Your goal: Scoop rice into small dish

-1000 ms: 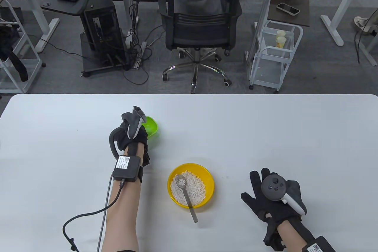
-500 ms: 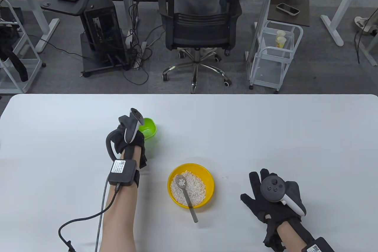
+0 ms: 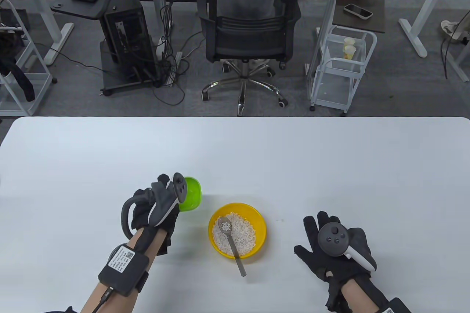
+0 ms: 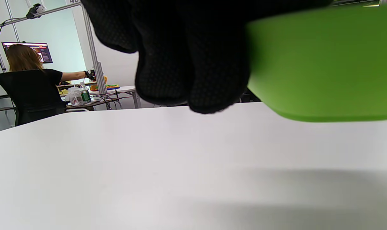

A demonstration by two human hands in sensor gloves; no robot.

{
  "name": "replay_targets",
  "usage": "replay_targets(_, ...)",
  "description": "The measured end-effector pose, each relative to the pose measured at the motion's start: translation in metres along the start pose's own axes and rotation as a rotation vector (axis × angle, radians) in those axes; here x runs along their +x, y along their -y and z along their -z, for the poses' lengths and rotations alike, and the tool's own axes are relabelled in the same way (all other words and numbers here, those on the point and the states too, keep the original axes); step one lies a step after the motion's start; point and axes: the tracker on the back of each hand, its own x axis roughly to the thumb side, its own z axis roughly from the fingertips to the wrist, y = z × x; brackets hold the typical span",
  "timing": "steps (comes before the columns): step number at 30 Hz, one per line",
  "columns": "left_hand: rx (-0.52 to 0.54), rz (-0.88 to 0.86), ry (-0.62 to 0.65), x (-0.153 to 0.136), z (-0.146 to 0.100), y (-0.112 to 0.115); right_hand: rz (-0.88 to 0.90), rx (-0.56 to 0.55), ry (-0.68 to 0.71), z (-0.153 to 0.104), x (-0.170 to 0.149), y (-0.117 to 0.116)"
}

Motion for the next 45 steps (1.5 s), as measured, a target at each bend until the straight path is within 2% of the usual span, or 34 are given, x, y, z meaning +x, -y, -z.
replay_targets(4,-0.055,0.026,0.031,-0.002,-0.023,0.022,-0.013,0.005,0.006,-0.001,0.002,-0.002)
replay_targets(10,-0.053,0.040,0.046,-0.003,-0.037,0.043,-0.020,0.021,0.010,-0.001,0.004,-0.004)
replay_targets(21,-0.078,-0.004,0.107,0.005,-0.052,0.056,-0.022,0.029,0.011,-0.001,0.005,-0.004)
replay_targets(33,-0.100,0.005,0.100,0.006,-0.053,0.063,-0.016,0.030,0.013,-0.002,0.004,-0.002)
replay_targets(36,-0.091,-0.019,0.076,0.000,-0.049,0.054,-0.011,0.020,0.034,-0.003,0.006,-0.001)
replay_targets(39,-0.023,-0.090,0.028,-0.013,-0.040,0.027,-0.014,0.010,0.044,-0.005,0.007,0.000)
replay_targets(42,0.072,-0.112,-0.014,-0.043,-0.024,0.000,-0.010,-0.007,0.046,-0.006,0.007,0.001)
replay_targets(45,0.102,-0.126,-0.030,-0.078,-0.015,-0.006,-0.025,-0.020,0.031,-0.005,0.006,0.000)
